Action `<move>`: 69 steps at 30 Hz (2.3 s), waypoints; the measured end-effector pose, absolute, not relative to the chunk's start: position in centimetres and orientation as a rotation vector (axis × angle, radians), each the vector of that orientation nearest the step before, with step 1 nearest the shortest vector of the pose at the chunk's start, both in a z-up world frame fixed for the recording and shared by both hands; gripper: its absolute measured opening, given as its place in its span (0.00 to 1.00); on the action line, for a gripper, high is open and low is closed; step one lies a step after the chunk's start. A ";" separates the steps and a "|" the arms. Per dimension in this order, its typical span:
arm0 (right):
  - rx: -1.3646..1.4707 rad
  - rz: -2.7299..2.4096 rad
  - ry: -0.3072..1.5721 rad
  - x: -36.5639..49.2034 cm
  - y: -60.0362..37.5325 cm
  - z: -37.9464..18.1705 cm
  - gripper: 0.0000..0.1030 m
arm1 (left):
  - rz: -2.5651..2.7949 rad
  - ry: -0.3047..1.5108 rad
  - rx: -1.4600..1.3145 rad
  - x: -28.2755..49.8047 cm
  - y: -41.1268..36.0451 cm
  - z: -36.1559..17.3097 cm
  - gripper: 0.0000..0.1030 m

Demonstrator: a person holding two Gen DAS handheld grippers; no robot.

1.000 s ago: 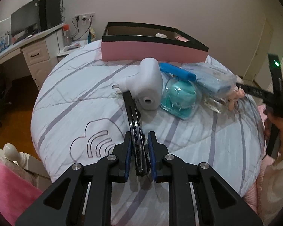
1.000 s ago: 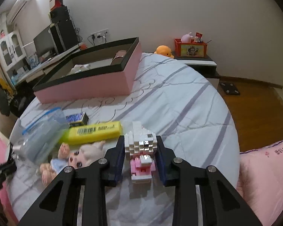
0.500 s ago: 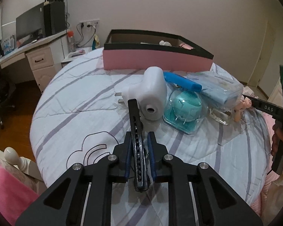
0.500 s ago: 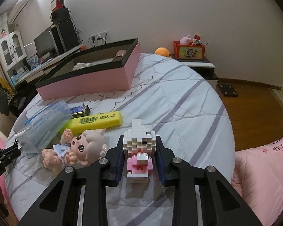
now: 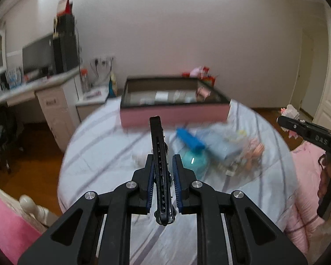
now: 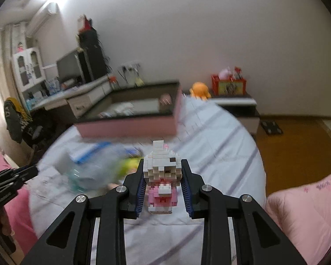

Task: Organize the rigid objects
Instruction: 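Carry the cable and block figure into the pink box and release both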

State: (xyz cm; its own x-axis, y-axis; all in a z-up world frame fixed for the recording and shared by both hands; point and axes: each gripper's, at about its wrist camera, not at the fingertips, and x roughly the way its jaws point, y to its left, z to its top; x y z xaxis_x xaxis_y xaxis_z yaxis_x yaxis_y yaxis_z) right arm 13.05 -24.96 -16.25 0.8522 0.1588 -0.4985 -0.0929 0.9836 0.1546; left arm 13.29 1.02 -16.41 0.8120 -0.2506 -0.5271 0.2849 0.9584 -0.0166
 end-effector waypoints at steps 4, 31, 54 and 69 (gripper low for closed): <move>0.093 0.185 0.446 11.0 -22.7 -12.8 0.29 | -0.289 0.443 0.054 12.0 0.3 -12.6 0.15; 0.029 0.238 0.211 7.2 -18.0 -5.9 0.29 | -0.160 0.189 0.102 8.4 -1.1 -4.1 0.15; -0.017 0.227 0.568 29.6 -21.0 -12.6 0.29 | -0.270 0.614 0.166 33.2 -3.0 -12.6 0.15; -0.090 0.224 0.792 37.3 -19.5 -19.1 0.29 | -0.324 0.806 0.240 39.4 -6.8 -19.2 0.17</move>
